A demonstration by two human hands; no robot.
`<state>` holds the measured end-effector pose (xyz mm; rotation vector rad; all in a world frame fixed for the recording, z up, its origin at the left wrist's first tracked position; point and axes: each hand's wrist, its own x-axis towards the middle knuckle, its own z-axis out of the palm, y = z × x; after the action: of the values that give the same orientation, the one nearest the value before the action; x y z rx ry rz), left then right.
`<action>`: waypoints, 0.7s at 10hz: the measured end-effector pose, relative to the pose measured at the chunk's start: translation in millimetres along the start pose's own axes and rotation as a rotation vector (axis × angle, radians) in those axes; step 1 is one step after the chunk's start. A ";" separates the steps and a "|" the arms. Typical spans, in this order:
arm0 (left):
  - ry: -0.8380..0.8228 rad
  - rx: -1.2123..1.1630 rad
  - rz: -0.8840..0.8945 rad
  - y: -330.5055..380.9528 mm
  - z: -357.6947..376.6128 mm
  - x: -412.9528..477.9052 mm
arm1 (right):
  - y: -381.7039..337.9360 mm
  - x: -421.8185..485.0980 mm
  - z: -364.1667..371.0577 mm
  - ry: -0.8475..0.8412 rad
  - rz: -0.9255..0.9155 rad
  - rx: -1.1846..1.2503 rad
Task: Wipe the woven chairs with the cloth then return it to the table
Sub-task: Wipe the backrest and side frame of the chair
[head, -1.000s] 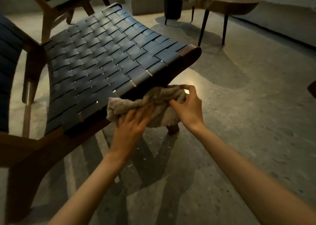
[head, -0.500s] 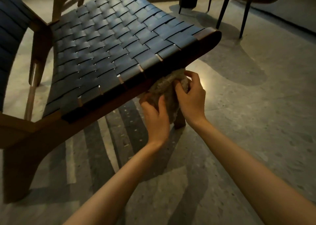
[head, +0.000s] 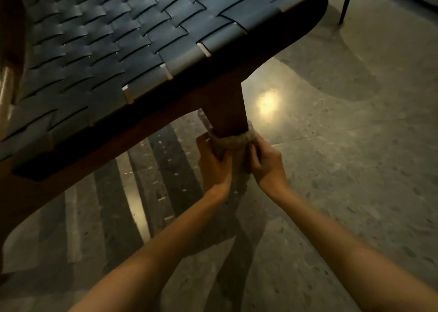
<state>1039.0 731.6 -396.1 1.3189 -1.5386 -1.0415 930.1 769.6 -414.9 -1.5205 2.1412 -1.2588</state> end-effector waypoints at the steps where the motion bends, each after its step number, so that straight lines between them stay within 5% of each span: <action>1: -0.058 0.065 -0.064 -35.8 18.2 4.1 | 22.1 -2.6 13.0 -0.068 0.098 -0.014; 4: -0.372 0.208 -0.314 -67.8 47.0 11.6 | 60.7 5.4 22.9 -0.351 0.357 -0.048; 7: 0.026 -0.168 -0.206 -5.5 -0.3 -3.8 | -12.4 5.2 -13.2 -0.040 0.158 0.152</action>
<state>1041.3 734.8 -401.6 1.3870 -1.2858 -1.2483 927.9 770.7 -396.2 -1.2788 2.0448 -1.2926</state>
